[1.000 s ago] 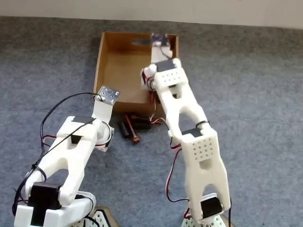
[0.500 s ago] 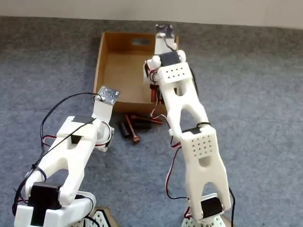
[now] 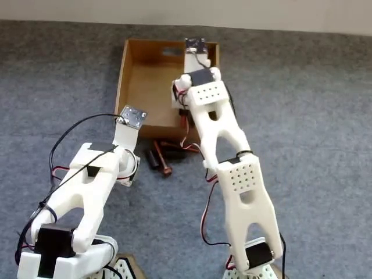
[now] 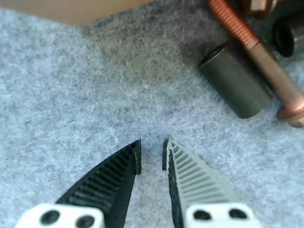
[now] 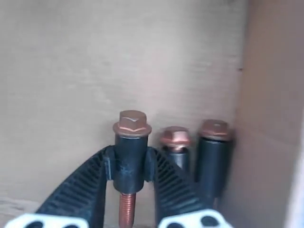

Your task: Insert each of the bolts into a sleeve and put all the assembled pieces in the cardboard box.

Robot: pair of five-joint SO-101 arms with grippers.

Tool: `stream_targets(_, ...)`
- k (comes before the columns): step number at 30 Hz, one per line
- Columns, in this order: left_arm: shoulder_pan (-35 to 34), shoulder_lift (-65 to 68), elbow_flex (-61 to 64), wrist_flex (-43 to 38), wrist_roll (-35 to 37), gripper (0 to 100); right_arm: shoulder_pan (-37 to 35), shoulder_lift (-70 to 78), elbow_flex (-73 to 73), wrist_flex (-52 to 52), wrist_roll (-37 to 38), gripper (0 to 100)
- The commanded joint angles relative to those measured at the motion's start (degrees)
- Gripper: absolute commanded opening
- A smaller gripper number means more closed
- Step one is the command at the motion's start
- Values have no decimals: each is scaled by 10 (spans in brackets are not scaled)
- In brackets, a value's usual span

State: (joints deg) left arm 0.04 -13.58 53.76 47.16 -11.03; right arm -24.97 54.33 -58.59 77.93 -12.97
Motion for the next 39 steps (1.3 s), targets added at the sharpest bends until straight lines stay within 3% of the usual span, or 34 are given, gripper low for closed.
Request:
stream_targets(1, 7, 1, -8, -6, -4, 98, -7, -12, -27, -11, -5, 6)
stream_targets(12, 6, 1, -8, -6, -4, 98, 31, 64, -36, -7, -7, 6)
stream_targets(22, 6, 1, -8, -6, -4, 98, 31, 70, -131, 42, -3, 12)
stream_targets(27, 6, 1, -8, -6, -4, 98, 22, 71, -140, 64, -3, 186)
stream_targets(37, 5, 1, -8, -6, -4, 98, 16, 45, -243, 115, -3, 122)
stream_targets(39, 5, 1, -8, -6, -4, 98, 14, 50, -270, 122, -3, 70)
